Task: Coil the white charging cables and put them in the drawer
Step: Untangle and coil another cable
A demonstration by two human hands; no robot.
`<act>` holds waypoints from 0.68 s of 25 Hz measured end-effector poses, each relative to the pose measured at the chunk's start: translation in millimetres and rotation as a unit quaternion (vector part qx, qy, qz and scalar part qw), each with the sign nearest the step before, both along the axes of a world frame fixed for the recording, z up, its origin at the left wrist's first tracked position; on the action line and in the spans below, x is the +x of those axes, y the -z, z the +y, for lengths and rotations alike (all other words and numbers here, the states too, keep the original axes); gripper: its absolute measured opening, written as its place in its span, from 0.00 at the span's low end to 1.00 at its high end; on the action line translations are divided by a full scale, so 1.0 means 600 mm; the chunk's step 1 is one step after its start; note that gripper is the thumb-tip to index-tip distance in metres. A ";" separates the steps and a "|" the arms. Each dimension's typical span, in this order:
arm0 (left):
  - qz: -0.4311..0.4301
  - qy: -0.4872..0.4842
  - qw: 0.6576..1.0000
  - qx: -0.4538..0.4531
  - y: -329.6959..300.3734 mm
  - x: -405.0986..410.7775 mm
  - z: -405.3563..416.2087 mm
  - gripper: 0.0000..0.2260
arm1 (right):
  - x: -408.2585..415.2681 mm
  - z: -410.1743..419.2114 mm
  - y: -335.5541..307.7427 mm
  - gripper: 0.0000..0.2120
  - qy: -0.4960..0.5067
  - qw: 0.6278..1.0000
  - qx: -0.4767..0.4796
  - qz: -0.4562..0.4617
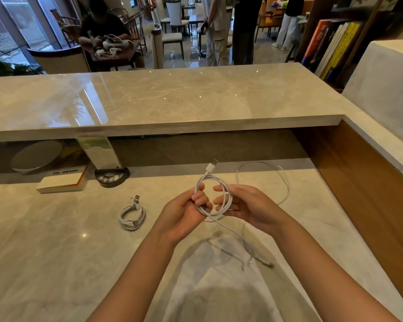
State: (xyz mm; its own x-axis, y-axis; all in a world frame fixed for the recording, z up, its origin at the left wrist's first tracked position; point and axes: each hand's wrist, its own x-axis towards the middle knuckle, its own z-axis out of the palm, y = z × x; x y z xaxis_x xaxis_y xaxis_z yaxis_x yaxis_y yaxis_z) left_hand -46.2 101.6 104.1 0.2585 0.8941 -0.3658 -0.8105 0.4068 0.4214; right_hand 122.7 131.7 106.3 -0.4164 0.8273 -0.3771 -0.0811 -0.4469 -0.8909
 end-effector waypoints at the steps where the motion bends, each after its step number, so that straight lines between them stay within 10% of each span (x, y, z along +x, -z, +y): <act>1: 0.010 0.006 1.000 0.004 -0.003 0.000 -0.001 0.06 | 0.003 0.003 -0.006 0.12 0.005 1.000 -0.012 0.021; 8: 0.251 0.064 0.961 0.095 -0.028 -0.004 -0.002 0.10 | 0.012 0.027 -0.028 0.06 0.096 0.992 -0.076 0.007; 12: 0.433 0.083 0.883 0.161 -0.034 -0.002 0.000 0.11 | 0.013 0.035 -0.038 0.06 0.124 0.991 -0.056 -0.009; 17: 0.370 0.001 0.920 0.126 -0.021 0.006 0.006 0.09 | 0.014 0.026 -0.040 0.07 0.125 0.964 0.122 -0.199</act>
State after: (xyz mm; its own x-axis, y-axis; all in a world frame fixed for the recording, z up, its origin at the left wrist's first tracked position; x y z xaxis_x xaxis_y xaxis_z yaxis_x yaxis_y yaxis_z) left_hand -42.4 104.9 116.9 0.0238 0.9745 -0.2232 -0.2627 0.2215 0.9391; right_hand 131.3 147.3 130.2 -0.0539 0.9674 -0.2476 0.2114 -0.2313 -0.9496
